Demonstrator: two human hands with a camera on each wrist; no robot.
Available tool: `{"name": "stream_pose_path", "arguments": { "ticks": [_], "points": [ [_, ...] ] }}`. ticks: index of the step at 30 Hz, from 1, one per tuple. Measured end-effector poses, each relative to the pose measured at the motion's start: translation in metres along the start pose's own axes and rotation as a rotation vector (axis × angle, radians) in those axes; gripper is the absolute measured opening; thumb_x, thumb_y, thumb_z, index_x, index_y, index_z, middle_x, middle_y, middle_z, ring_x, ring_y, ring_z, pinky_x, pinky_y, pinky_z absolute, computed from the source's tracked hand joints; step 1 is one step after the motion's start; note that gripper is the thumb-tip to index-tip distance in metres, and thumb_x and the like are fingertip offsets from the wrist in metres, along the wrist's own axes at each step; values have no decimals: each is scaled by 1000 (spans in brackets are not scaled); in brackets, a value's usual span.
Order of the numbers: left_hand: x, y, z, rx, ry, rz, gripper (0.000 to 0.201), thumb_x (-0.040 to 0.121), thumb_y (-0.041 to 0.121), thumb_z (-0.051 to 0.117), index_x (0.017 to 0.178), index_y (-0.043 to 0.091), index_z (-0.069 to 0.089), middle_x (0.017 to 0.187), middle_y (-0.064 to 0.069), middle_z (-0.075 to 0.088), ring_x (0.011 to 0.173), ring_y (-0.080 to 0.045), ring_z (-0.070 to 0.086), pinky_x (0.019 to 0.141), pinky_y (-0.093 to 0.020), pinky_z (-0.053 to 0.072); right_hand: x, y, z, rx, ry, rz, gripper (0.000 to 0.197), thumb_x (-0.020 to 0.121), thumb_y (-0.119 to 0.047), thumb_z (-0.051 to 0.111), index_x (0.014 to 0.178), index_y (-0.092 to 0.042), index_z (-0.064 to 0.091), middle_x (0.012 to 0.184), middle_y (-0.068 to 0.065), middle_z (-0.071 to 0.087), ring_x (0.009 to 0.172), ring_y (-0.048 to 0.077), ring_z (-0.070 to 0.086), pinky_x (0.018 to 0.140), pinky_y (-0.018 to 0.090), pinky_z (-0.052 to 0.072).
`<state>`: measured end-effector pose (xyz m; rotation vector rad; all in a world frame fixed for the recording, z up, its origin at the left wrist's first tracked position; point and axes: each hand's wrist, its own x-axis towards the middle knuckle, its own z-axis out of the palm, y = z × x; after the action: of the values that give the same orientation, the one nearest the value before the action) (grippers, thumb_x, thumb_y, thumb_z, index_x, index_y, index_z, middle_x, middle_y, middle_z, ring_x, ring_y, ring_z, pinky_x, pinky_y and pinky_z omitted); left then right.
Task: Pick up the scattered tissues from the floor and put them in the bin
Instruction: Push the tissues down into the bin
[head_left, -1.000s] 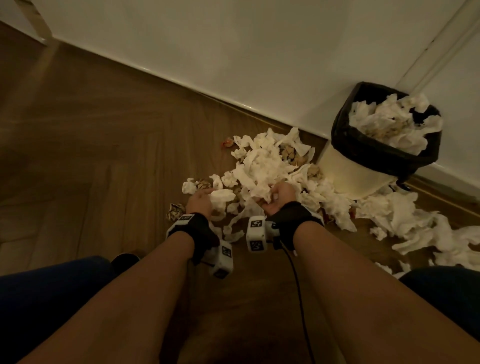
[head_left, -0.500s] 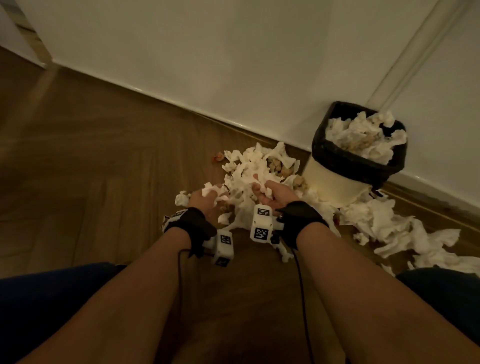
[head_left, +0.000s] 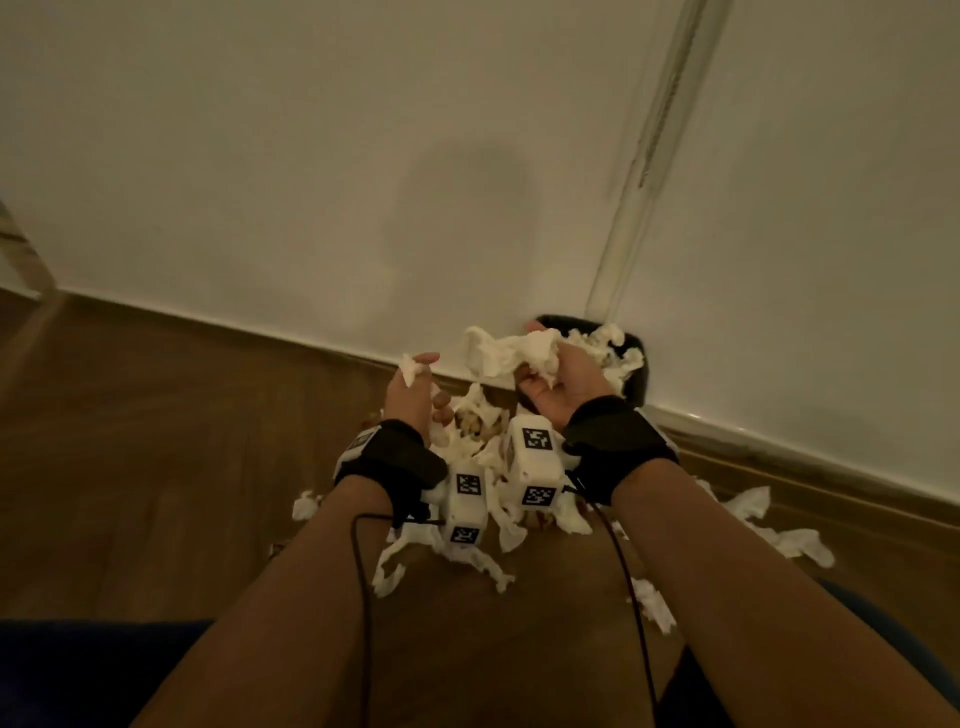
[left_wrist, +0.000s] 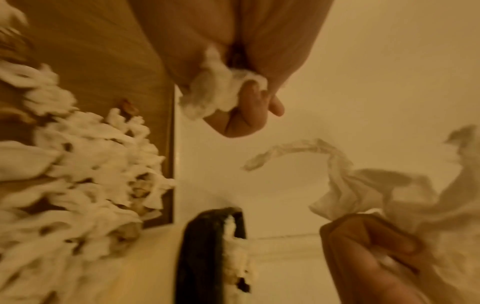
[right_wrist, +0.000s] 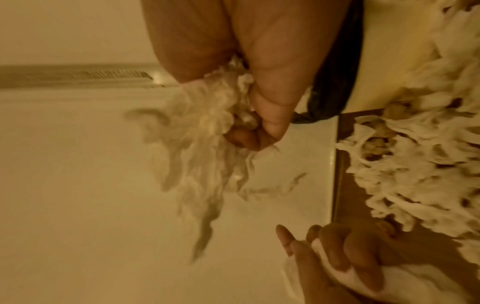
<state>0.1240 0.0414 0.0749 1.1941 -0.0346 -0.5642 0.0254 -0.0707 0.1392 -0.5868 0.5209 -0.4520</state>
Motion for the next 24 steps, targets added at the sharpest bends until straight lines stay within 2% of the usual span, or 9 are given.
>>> {"name": "stream_pose_path", "arguments": {
  "ticks": [3,6,8,10,13,15,17,20,24],
  "points": [
    [-21,25,34,-41,-82,15,26,93,7,49,118,17,48,85,-4,46,57,-13,46,46,-21,39,-28,-34,1,49,-43,-55,24,99,-16,38,99,-6,60,86,14,56,78,24,53,73,32,46],
    [-31,38,60,194,-166,86,73,81,-15,53,140,18,26,124,-10,42,111,-31,49,91,-44,48,-57,-61,0,-10,-124,-57,18,92,-26,55,103,-11,57,99,12,59,92,25,58,76,33,52],
    [-41,42,72,361,-202,133,80,80,-19,51,142,19,19,135,-17,36,122,-40,42,99,-52,42,-70,-74,-5,-99,-130,-111,21,90,-8,57,109,-15,51,106,10,56,91,21,58,70,28,54],
    [-51,43,80,392,-247,195,70,81,-18,51,139,11,24,119,-16,43,113,-38,48,96,-46,43,-77,-83,-12,-155,-84,-195,36,88,8,52,117,-12,49,104,10,57,89,20,57,64,23,55],
    [-67,40,91,357,-293,286,48,85,-10,53,130,0,40,94,-9,51,94,-23,50,82,-32,46,-92,-90,-20,-135,-78,-258,21,90,9,49,107,-1,58,96,11,60,78,18,57,57,19,54],
    [-80,37,97,317,-345,317,34,91,-3,49,125,0,45,90,-5,57,86,-21,57,72,-21,51,-100,-95,-24,-116,-96,-256,15,92,6,48,101,0,59,90,11,62,73,18,56,71,30,58],
    [-90,33,103,223,-414,277,30,97,3,42,126,12,44,94,0,60,85,-18,64,76,-27,54,-106,-100,-28,-96,-116,-245,12,91,5,49,97,2,58,85,14,62,74,21,57,91,44,52],
    [-98,27,107,158,-444,200,33,99,7,40,130,19,42,103,1,61,88,-18,67,76,-37,57,-113,-106,-29,28,-147,-219,12,90,8,45,96,6,56,102,25,61,106,39,56,101,49,43],
    [-106,21,110,58,-465,147,34,97,0,39,124,19,47,104,-6,60,74,-18,70,57,-34,58,-119,-108,-29,8,-124,-253,17,89,12,43,96,7,58,99,24,61,98,36,60,92,39,50]
  ]
}}
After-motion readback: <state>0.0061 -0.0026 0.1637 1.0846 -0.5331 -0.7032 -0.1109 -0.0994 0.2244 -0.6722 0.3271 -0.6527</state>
